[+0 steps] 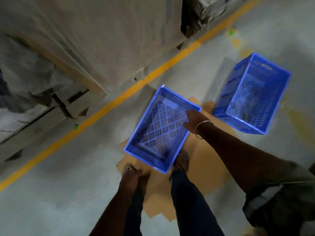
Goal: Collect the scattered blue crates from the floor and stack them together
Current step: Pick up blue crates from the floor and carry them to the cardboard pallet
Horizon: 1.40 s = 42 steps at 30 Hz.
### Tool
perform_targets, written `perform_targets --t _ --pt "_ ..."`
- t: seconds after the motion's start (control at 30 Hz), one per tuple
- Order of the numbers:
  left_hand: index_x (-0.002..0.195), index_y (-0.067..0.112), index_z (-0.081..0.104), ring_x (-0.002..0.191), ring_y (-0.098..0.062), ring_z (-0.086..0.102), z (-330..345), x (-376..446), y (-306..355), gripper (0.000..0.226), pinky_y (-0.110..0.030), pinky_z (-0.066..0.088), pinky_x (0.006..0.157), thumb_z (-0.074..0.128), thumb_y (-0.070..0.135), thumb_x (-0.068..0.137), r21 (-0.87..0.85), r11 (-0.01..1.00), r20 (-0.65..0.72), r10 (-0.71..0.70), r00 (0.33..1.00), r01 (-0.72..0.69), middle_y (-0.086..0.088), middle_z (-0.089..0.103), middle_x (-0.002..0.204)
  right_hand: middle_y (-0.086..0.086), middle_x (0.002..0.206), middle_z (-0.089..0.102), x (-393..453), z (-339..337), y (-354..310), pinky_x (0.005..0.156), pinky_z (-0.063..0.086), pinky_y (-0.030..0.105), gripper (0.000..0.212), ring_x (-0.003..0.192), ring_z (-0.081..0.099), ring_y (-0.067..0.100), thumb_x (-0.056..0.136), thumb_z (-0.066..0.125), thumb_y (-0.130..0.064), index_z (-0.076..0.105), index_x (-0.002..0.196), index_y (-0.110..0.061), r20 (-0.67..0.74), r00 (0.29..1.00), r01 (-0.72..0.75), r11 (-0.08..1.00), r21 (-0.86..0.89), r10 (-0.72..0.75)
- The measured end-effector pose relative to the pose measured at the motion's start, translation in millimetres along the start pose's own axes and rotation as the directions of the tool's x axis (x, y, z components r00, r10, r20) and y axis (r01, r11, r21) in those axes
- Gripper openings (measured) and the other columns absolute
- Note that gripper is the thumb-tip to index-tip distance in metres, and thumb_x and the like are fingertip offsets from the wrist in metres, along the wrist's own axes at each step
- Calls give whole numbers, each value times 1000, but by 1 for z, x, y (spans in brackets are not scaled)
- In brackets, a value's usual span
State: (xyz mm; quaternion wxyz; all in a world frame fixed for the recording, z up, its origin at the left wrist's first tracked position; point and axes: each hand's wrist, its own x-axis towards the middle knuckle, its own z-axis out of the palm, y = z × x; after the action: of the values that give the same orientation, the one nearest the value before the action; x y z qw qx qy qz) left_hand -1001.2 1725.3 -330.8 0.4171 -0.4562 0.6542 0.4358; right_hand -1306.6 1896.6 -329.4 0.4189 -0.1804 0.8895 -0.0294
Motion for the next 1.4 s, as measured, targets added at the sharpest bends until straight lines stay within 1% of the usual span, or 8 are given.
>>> perform_targets --t 0.1,0.2,0.3,0.43,0.73,1.07,1.27,1.4 --pt "90 4 61 102 -30 63 56 83 -20 25 -29 47 75 61 28 94 -201 975 -27 -98 995 91 -18 64 101 21 133 53 85 36 41 101 44 43 60 122 53 37 76 57 -34 50 128 -6 -11 1000 5 999 -49 -6" --pt "113 -18 52 102 -47 62 114 183 -68 86 -54 49 87 71 56 73 -347 913 -68 -251 966 213 -40 60 109 19 144 41 159 69 76 107 40 45 77 133 43 37 70 59 -38 40 138 -7 -49 997 52 981 -189 -62" --pt "135 0 38 111 -46 58 130 208 -52 104 -57 47 93 71 68 64 -362 904 -276 -338 900 228 -31 62 118 14 162 11 213 94 98 116 25 49 84 149 16 32 85 58 -31 15 154 -12 -153 968 114 897 -428 -197" --pt "156 14 6 117 -54 52 141 223 -26 113 -57 43 94 81 36 75 -307 946 -477 -248 843 104 -34 52 132 11 163 -1 267 115 109 107 34 55 85 146 20 35 89 56 -26 2 155 -30 -182 940 141 812 -566 -290" --pt "153 46 -9 93 -52 61 113 260 -44 121 -50 49 76 71 10 70 -272 962 -577 -177 797 16 -33 61 110 15 137 29 271 120 123 91 50 51 79 104 55 44 89 48 -10 12 152 -41 -154 930 239 869 -434 -333" --pt "158 30 6 95 -56 60 -49 105 -15 106 -55 50 76 70 6 76 -93 994 -695 -19 719 -64 -37 61 113 13 157 16 92 11 59 99 41 47 74 129 47 33 94 38 -6 -3 156 -14 -180 958 123 886 -448 -224" --pt "157 35 14 93 -52 62 -109 -78 -20 104 -51 51 72 63 -2 73 -139 976 -820 -20 572 -166 -32 63 114 33 124 52 -57 -67 -4 62 56 45 78 80 66 46 64 62 7 38 139 9 -355 831 267 868 -420 -428" --pt "157 27 17 97 -53 60 -127 -185 -53 99 -51 50 75 58 3 71 -149 980 -849 -57 525 -135 -30 60 119 34 140 34 -139 -98 -52 83 51 51 85 98 54 53 75 50 7 16 152 1 -262 859 342 874 -344 -440"
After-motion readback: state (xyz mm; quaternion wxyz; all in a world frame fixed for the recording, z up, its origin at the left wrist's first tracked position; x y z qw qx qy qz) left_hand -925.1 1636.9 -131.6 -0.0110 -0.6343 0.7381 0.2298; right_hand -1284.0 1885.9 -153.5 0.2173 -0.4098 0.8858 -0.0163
